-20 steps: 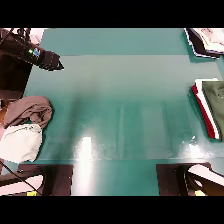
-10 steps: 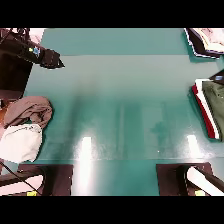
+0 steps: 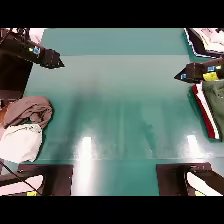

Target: Fold the shirts.

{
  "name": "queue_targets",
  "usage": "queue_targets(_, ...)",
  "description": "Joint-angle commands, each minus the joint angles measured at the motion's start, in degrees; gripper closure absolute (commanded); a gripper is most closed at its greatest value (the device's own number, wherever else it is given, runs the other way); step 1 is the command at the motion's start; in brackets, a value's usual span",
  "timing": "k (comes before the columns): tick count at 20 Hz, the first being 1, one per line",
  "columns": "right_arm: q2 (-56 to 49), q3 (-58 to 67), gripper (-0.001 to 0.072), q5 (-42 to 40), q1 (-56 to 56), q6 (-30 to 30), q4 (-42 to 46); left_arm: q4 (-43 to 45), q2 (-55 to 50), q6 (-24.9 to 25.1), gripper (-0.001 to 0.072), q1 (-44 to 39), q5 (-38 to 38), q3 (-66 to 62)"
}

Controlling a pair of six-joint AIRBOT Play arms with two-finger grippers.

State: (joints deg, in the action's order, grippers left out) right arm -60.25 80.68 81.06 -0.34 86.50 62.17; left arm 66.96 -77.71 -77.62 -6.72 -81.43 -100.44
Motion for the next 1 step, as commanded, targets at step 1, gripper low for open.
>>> queue_targets(1,0.0,-0.02,0.0693,0.17,1.86,0.0,1.42,0.0,0.04,0.0,0.0684,-0.02,0.02,0.02)
